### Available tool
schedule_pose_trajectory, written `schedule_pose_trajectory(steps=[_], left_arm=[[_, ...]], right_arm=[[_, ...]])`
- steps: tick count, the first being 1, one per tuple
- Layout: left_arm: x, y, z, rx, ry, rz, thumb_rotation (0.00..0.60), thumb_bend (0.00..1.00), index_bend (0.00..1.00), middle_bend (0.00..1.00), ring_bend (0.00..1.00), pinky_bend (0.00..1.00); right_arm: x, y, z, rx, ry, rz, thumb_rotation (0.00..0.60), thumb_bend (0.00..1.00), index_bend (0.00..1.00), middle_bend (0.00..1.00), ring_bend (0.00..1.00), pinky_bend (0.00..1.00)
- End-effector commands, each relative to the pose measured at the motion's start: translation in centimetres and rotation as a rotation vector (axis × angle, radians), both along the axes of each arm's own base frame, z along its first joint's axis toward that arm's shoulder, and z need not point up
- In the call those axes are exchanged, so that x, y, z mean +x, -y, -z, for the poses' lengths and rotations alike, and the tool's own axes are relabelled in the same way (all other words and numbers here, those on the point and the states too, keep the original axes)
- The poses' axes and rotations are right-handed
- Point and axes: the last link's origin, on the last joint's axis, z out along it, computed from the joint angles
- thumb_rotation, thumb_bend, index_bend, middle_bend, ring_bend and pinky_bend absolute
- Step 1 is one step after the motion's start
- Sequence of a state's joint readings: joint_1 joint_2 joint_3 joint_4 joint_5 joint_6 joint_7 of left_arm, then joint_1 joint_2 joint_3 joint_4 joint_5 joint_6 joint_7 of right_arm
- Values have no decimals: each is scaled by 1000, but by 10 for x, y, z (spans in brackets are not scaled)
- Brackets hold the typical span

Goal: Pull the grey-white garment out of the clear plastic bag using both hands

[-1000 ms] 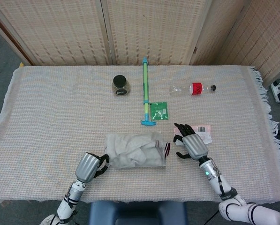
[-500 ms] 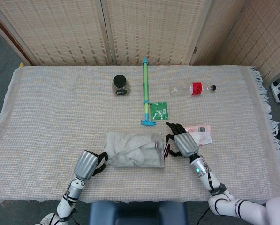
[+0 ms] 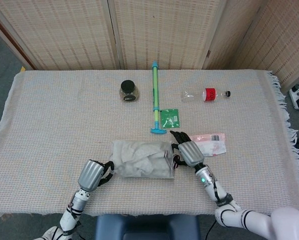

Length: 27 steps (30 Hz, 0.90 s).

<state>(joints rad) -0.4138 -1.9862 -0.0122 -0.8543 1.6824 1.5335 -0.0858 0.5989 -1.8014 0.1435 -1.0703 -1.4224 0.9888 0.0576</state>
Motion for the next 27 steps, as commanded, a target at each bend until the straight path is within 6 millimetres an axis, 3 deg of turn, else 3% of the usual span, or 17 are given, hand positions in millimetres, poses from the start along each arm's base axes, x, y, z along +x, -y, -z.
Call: schedule_pose_trajectory(steps=[1,6,12,17,22,27], left_arm=[[-1,0,0,2,0,-2,600,597,710,1000,1000,1000],[-3,-2,-2,8,-3,-7,600,596,710,1000,1000,1000],[-10,-9,-8,41,-21,-27,600,600,711,1000,1000,1000],[-31,-24,-25,100,-61,-68,600,602,713,1000,1000,1000],[-66,-44,-52,192,-91,-176,600,601,714,1000,1000,1000],[-91,-50,-78,273,-108,-238,600,602,714,1000,1000,1000]], right_arm=[[2,1,3,-5,5,-1,600,515,551,37,0,0],[3,0,4,-39,38,-6,600,662,658,96,0,0],[-3,-2,-8,-80,40,-19,600,689,699,116,0,0],[-20,-5,-37,-127,13,-19,600,689,701,119,0,0],[-38,-4,-71,-173,-4,9,600,690,701,120,0,0],[-52,-1,-100,-224,-16,35,600,690,701,120,0,0]])
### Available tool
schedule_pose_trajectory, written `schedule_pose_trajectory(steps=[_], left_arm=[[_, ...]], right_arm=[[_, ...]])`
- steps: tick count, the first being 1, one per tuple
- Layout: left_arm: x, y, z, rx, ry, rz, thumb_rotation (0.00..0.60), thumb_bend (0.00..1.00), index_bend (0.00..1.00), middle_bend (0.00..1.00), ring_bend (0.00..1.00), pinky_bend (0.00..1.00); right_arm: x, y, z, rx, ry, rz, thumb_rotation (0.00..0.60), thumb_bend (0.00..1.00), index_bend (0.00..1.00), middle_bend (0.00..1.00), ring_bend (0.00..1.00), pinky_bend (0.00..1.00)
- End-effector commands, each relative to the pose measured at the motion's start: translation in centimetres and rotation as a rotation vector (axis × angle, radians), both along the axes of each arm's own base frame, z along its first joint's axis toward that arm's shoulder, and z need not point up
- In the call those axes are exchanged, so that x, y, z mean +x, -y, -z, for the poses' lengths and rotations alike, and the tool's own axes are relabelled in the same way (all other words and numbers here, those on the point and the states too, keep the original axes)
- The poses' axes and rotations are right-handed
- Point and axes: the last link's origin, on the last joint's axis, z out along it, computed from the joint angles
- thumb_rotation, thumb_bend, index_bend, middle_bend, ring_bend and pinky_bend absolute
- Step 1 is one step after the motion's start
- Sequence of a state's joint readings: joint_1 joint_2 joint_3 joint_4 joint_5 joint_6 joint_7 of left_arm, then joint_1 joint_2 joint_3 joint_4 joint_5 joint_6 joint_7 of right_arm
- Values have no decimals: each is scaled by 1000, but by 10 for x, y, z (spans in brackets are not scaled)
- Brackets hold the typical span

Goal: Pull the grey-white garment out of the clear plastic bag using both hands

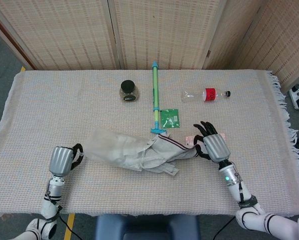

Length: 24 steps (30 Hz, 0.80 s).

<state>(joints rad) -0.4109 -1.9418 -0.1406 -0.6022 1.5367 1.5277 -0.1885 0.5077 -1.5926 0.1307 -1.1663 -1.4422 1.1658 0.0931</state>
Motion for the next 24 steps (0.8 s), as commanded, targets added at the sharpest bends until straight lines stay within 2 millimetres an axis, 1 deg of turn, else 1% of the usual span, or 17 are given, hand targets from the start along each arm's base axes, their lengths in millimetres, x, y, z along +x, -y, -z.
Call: schedule_pose_trajectory(steps=[1,6,9,12,14,17,18,19,20,21,23,24], left_arm=[[-20,-2,-20,59,-11,-48,600,602,714,1000,1000,1000],[-43,3,-41,115,-28,-107,600,602,718,1000,1000,1000],[-53,9,-50,128,-27,-135,600,602,718,1000,1000,1000],[-57,14,-54,137,-25,-136,600,601,718,1000,1000,1000],[-55,16,-55,140,-13,-126,600,601,718,1000,1000,1000],[-49,19,-57,147,5,-104,600,600,718,1000,1000,1000],[-47,20,-57,145,9,-98,600,600,718,1000,1000,1000],[-46,22,-57,138,12,-93,600,596,704,1000,1000,1000],[-46,24,-56,114,14,-96,600,580,665,1000,1000,1000],[-47,26,-55,87,18,-108,600,545,606,1000,1000,1000],[-47,32,-54,24,28,-132,598,381,396,1000,1000,1000],[-46,34,-55,-4,40,-144,579,294,292,999,1000,1000]], right_arm=[[-11,1,-22,-43,-4,25,600,690,701,120,0,0],[-31,1,-50,-108,-16,71,600,689,701,120,0,0],[-43,1,-63,-135,-15,107,600,689,701,121,0,0],[-51,-1,-70,-145,-22,129,600,689,701,121,0,0],[-54,-2,-71,-144,-23,134,600,689,695,121,0,0],[-55,-4,-74,-146,-32,131,600,688,649,115,0,0],[-56,-5,-75,-147,-41,130,600,679,613,106,0,0],[-57,-6,-76,-143,-50,129,600,656,554,88,0,0],[-59,-8,-78,-127,-60,136,600,619,476,64,0,0],[-61,-11,-79,-106,-64,148,600,553,334,33,0,0],[-66,-19,-86,-39,-75,195,600,430,83,0,0,0],[-68,-23,-91,-13,-86,217,600,382,13,0,0,0]])
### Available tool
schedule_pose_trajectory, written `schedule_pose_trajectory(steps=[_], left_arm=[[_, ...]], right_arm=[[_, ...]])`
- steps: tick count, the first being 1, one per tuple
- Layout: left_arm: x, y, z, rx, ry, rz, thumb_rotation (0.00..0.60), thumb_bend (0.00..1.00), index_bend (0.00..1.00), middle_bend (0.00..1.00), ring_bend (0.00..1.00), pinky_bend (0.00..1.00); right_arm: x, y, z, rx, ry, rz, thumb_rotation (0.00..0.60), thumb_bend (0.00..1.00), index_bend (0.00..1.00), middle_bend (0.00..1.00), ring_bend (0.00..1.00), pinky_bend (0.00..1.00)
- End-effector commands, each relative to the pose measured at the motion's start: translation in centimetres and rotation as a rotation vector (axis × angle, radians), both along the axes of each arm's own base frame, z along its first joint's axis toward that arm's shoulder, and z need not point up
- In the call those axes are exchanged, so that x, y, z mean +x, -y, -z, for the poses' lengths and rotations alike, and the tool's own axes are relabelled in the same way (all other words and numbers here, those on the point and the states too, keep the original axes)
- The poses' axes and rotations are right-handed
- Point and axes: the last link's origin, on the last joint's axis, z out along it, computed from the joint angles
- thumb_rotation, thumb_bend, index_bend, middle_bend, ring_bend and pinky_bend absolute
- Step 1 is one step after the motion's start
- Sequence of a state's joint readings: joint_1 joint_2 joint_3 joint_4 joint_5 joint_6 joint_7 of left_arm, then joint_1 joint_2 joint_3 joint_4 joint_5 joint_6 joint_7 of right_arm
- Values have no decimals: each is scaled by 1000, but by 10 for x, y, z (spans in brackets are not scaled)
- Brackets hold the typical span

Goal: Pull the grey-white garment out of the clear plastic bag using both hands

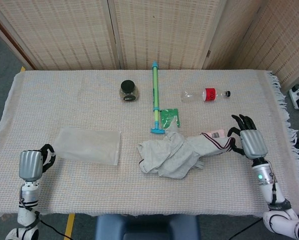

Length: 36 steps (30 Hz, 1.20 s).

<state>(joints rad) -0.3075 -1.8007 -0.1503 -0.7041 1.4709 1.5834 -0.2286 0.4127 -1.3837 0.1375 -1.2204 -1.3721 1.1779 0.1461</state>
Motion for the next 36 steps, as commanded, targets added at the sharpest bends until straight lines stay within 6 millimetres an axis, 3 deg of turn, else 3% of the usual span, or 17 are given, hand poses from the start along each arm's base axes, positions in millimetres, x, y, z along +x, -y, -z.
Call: schedule_pose_trajectory(steps=[1,3,4,6,8,11,14,18,24,29,36], left_arm=[[1,14,-2,-139,44,-53,544,243,227,978,994,1000],[4,20,-9,-205,88,-86,426,186,147,819,925,996],[6,23,-13,-230,109,-97,365,173,128,687,841,965],[9,28,-23,-268,147,-116,294,164,113,497,660,834],[11,35,-34,-316,180,-147,257,161,114,338,462,623],[13,45,-56,-357,192,-188,247,161,121,157,258,400],[17,57,-73,-397,190,-198,244,162,120,122,159,306],[19,67,-77,-492,187,-194,242,161,120,103,110,253],[15,77,-92,-366,173,-179,245,161,110,68,70,202],[17,87,-98,-247,46,-133,245,162,123,93,67,178],[16,88,-104,-156,9,-103,247,161,126,101,65,175]], right_arm=[[-10,-20,-19,105,-28,96,600,348,0,0,0,0],[-13,-34,-37,95,-52,128,600,241,0,0,0,0],[-14,-41,-44,85,-62,137,600,191,0,0,0,0],[-15,-57,-58,57,-81,145,600,120,0,0,0,0],[-12,-75,-72,7,-104,136,600,85,0,0,0,0],[-8,-104,-84,-73,-139,125,600,70,0,0,0,0],[-5,-129,-86,-130,-139,124,600,70,0,0,0,0],[-2,-150,-81,-122,-140,99,600,70,0,0,0,0],[3,-160,-92,-208,-155,86,600,70,0,0,0,0],[-3,-154,-91,-201,-155,117,600,71,0,0,0,0],[-5,-151,-90,-169,-155,117,600,72,0,0,0,0]])
